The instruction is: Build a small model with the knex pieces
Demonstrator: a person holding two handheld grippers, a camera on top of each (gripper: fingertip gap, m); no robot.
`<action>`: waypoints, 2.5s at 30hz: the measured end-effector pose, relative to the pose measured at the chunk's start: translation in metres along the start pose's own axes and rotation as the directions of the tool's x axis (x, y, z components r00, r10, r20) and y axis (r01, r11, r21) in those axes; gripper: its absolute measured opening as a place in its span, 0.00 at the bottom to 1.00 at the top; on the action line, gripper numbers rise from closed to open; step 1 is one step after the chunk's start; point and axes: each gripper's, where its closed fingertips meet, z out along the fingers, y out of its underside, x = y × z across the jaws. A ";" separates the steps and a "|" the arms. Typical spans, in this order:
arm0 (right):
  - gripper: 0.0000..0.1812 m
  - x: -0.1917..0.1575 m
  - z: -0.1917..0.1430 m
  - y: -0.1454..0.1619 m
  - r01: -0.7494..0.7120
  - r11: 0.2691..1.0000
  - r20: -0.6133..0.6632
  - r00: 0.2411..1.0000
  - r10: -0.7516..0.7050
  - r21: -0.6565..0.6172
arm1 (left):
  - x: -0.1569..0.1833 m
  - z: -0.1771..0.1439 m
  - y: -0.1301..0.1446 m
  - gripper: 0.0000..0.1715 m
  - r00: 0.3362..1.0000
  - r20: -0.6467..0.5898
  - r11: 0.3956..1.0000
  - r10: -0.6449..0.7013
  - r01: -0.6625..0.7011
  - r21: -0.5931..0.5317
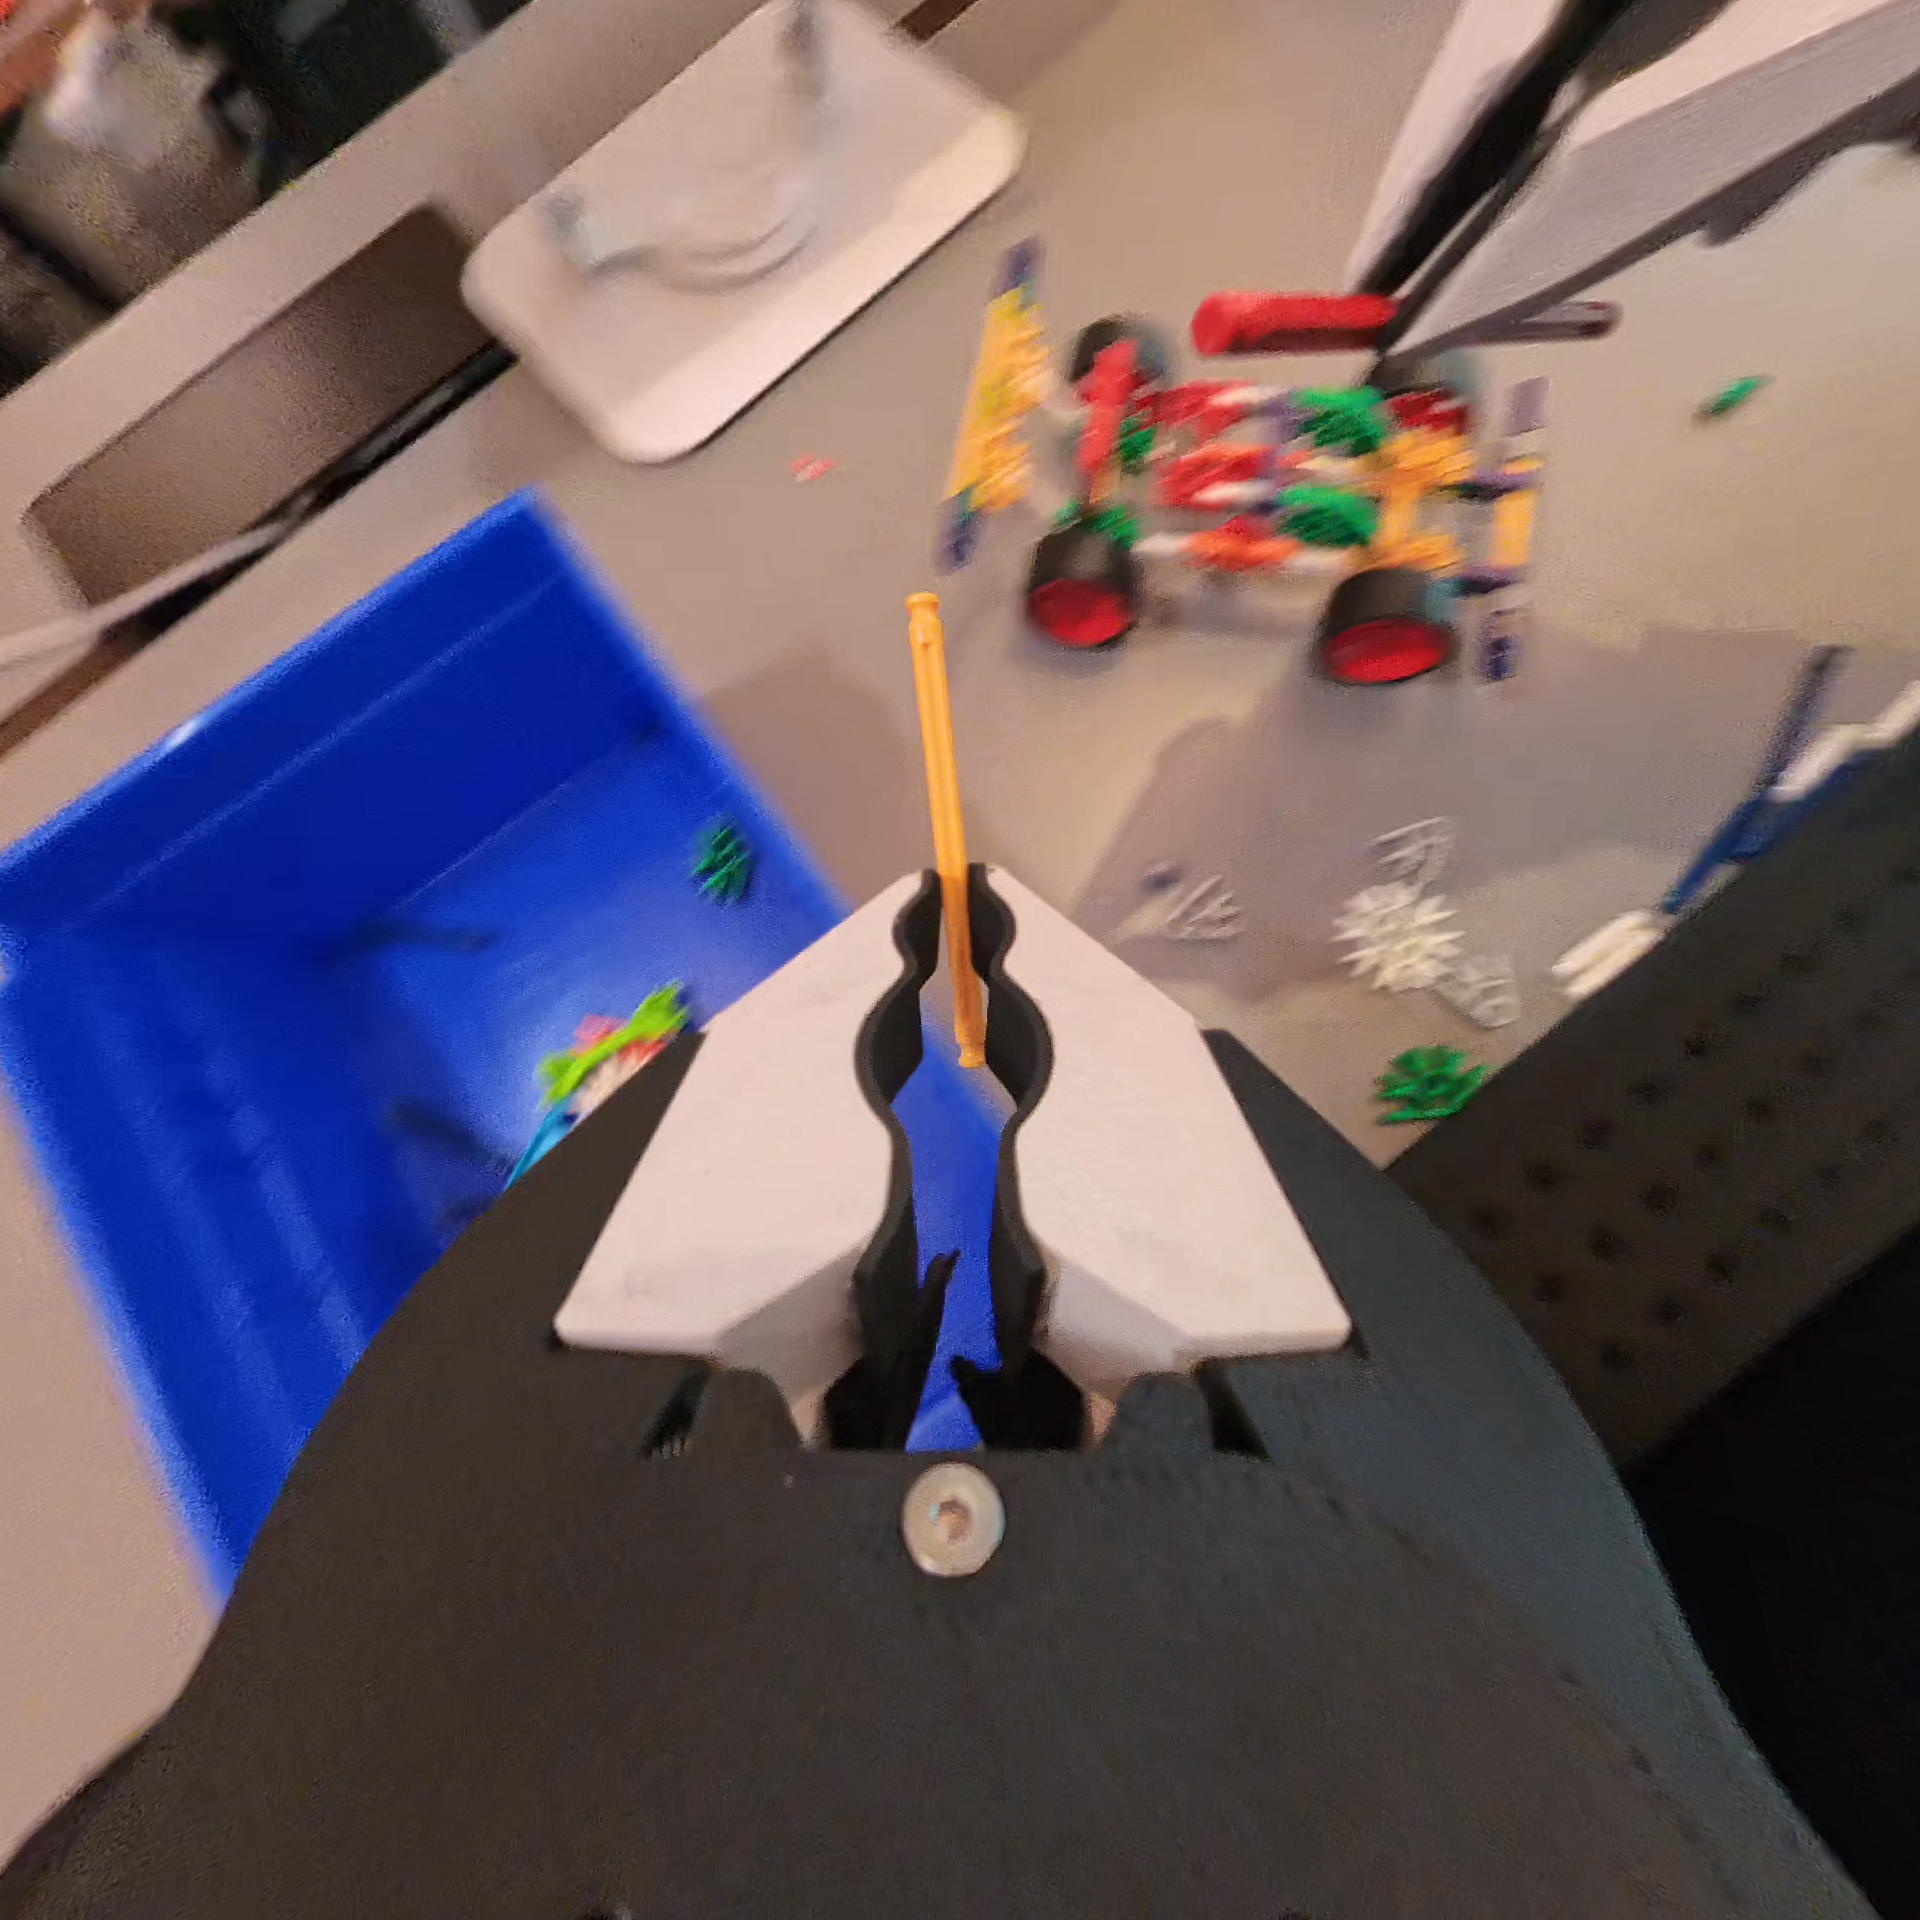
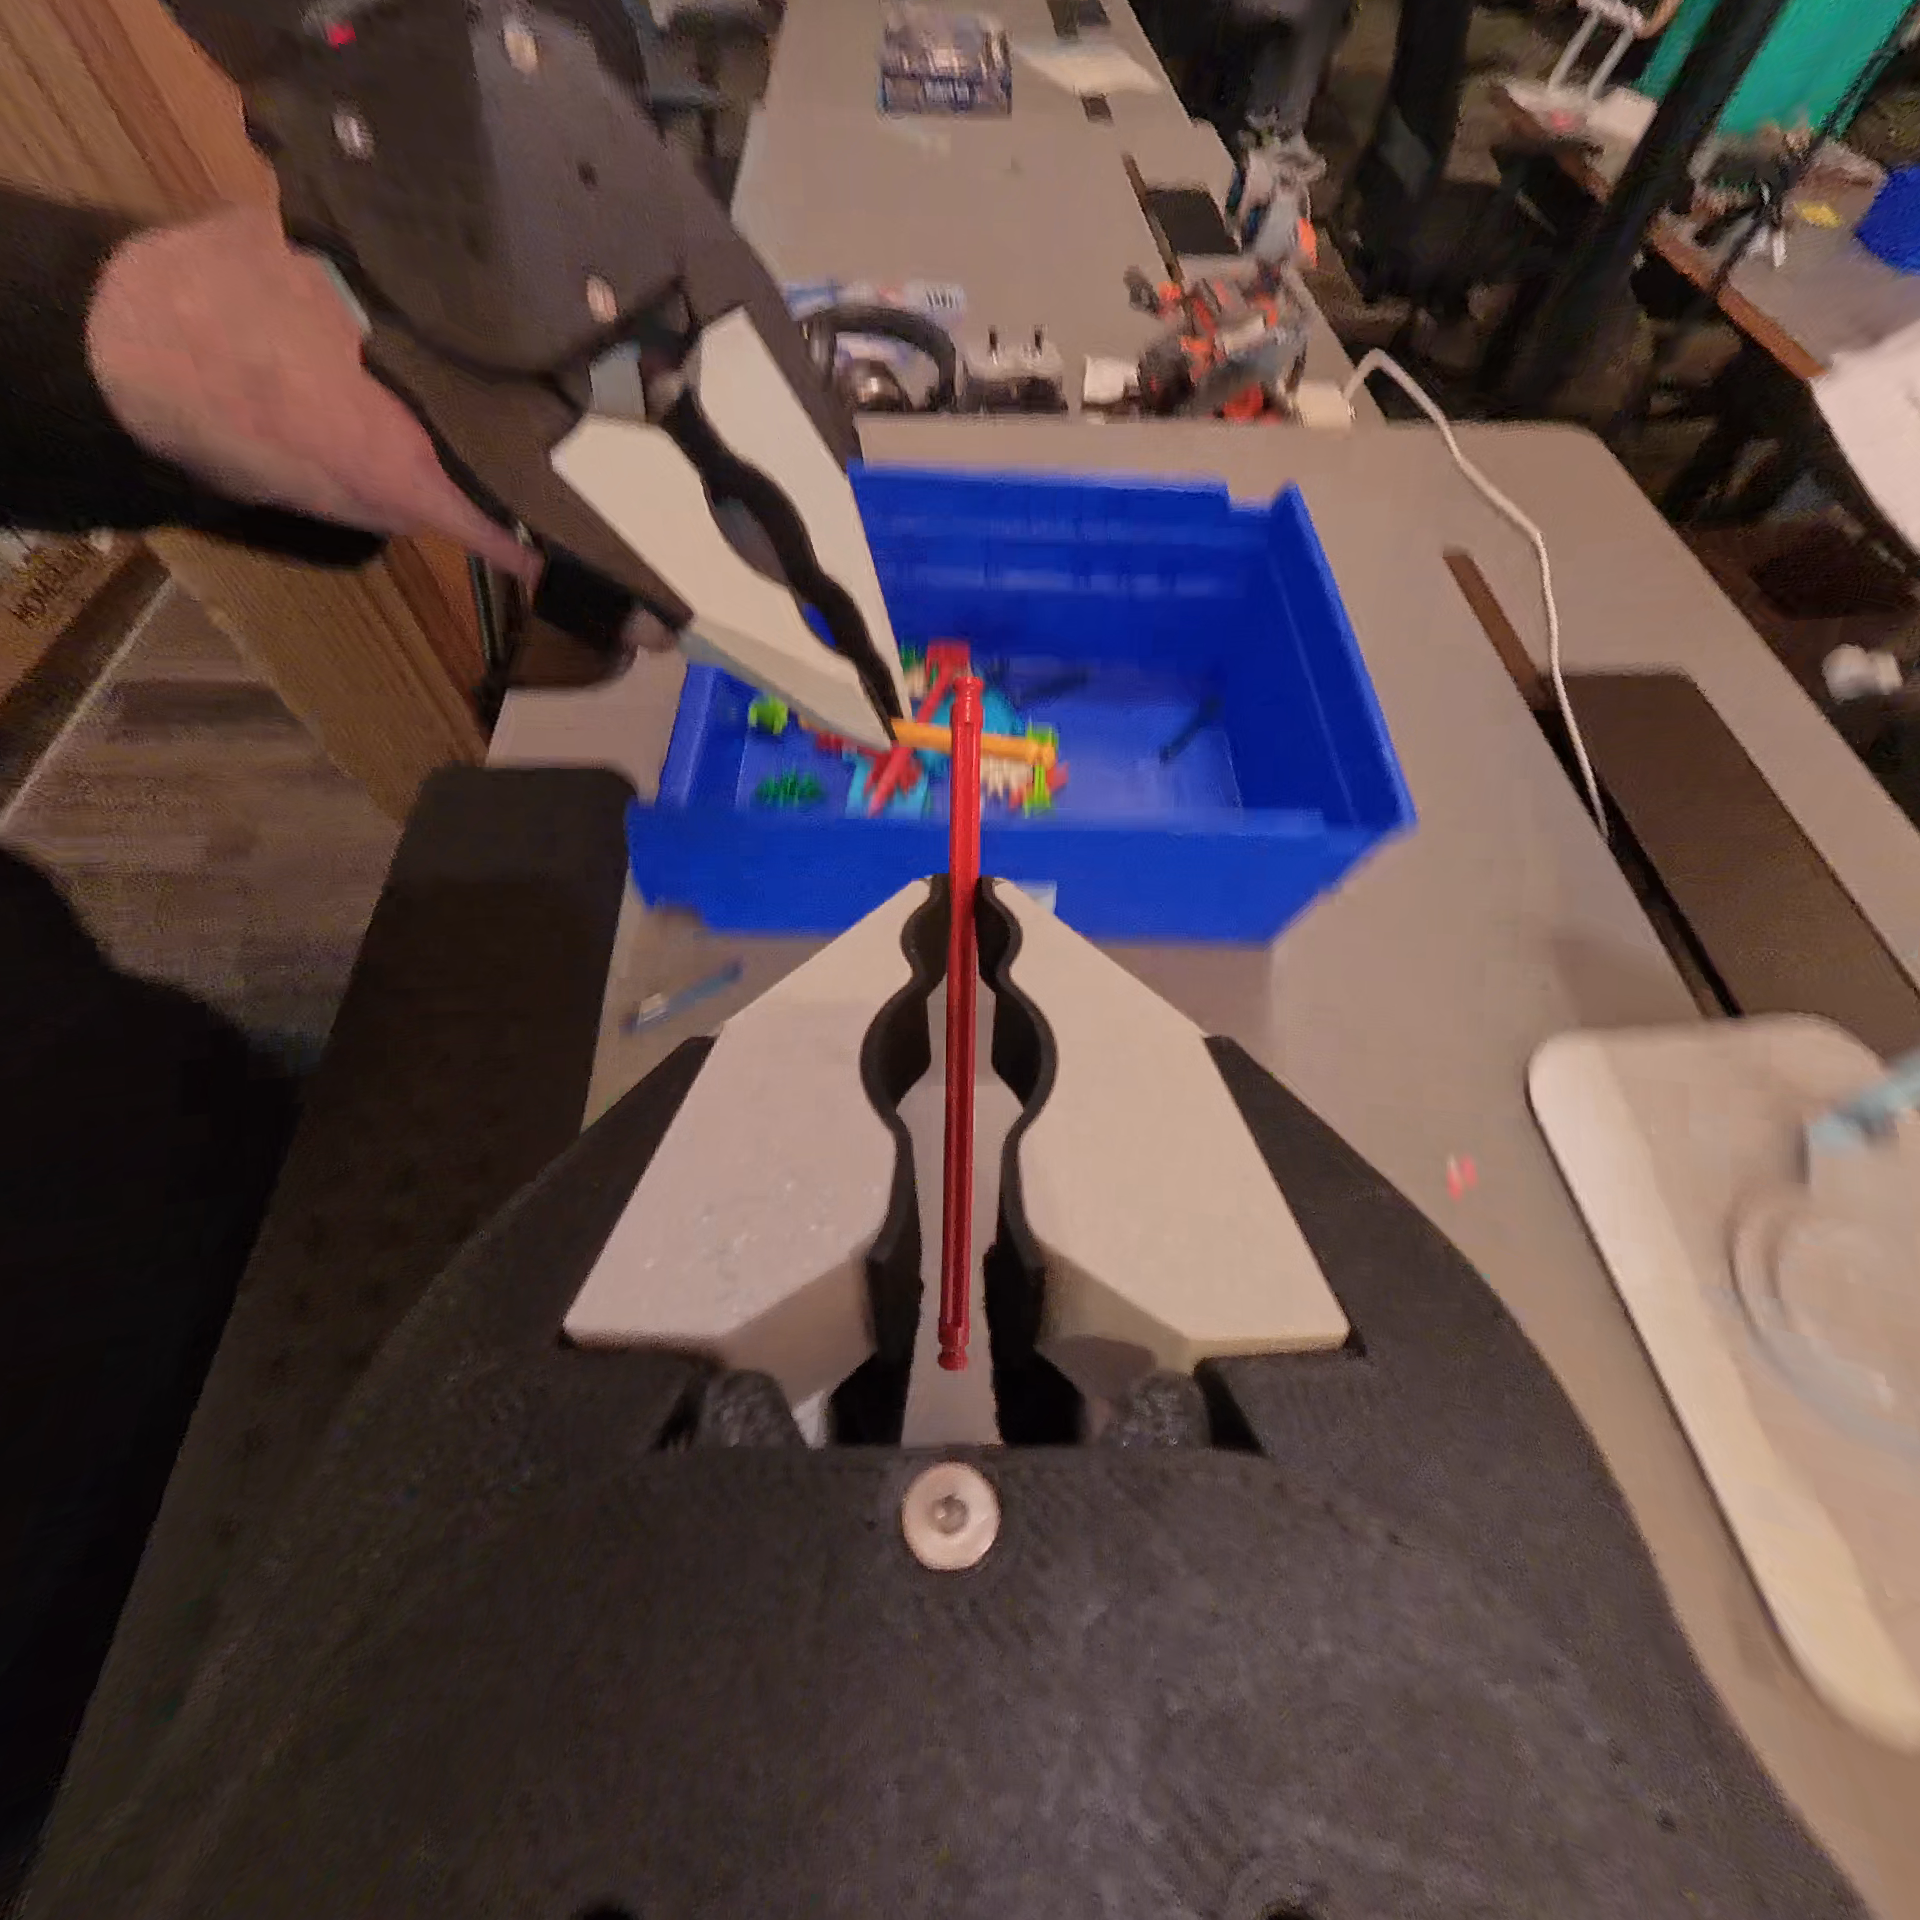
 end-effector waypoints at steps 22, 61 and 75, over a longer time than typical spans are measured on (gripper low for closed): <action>0.11 0.006 -0.139 0.199 -0.252 0.913 -0.227 0.956 0.184 -0.321 | 0.077 0.023 -0.006 0.18 0.964 -0.234 0.989 0.130 -0.142 -0.035; 0.01 -0.108 -0.266 0.294 -0.498 0.866 -0.437 0.773 0.461 0.032 | 0.384 0.288 -0.151 0.02 0.045 -0.659 0.419 0.751 -0.803 0.423; 0.01 -0.076 -0.191 0.198 -0.296 0.955 -0.282 0.918 0.278 -0.023 | 0.271 0.173 -0.164 0.01 0.492 -0.552 0.712 0.673 -0.633 0.303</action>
